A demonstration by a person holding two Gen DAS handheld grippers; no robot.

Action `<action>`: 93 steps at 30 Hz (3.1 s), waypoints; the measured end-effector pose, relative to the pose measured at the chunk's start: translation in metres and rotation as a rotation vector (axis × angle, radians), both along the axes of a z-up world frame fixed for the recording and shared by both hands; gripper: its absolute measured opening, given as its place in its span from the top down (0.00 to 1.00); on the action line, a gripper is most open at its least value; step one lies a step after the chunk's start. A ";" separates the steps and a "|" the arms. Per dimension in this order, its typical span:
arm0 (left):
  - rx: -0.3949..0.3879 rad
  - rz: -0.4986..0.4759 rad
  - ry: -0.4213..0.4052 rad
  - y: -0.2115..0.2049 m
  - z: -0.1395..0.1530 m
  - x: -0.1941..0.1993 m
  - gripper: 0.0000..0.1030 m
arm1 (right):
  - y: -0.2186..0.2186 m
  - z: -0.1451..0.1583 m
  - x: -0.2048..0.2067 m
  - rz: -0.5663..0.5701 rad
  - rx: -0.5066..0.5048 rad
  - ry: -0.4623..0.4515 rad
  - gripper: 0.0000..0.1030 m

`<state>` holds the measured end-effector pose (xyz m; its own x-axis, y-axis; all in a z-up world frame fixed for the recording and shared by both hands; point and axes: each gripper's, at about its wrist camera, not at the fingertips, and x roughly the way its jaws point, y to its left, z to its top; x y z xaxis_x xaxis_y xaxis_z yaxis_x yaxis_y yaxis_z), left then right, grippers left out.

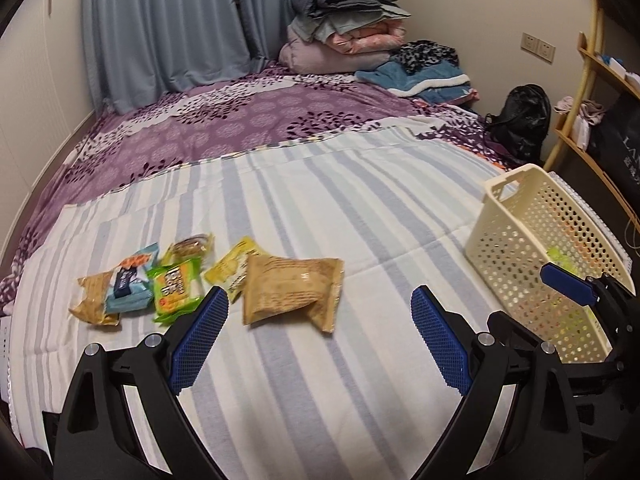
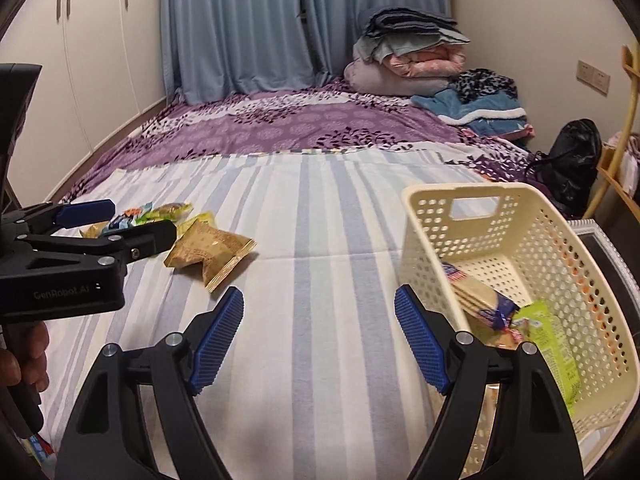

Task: Organize snacks
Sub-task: 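Move both open tools back over the snack pile on the bed, then grasp the tan bread bag with the right tool while the left grasps another tan bag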

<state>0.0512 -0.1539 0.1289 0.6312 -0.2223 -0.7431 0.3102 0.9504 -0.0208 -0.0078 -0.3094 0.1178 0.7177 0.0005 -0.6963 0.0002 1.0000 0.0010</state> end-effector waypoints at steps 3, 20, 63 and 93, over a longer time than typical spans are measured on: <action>-0.001 0.026 0.010 0.013 -0.004 0.003 0.09 | 0.011 -0.004 0.008 0.011 -0.012 0.019 0.24; -0.017 0.154 0.065 0.071 -0.026 0.023 0.09 | 0.047 -0.027 0.048 0.061 -0.038 0.104 0.19; -0.073 0.589 0.179 0.263 -0.089 0.097 0.09 | 0.111 -0.073 0.155 0.264 0.072 0.100 0.14; 0.071 0.509 0.222 0.264 -0.128 0.144 0.05 | 0.137 -0.090 0.158 0.325 0.071 0.177 0.13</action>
<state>0.1951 0.1100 0.0011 0.4722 0.1251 -0.8726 -0.1923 0.9807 0.0365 0.1500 -0.1722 0.0278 0.5404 0.2611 -0.7999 -0.3109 0.9453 0.0985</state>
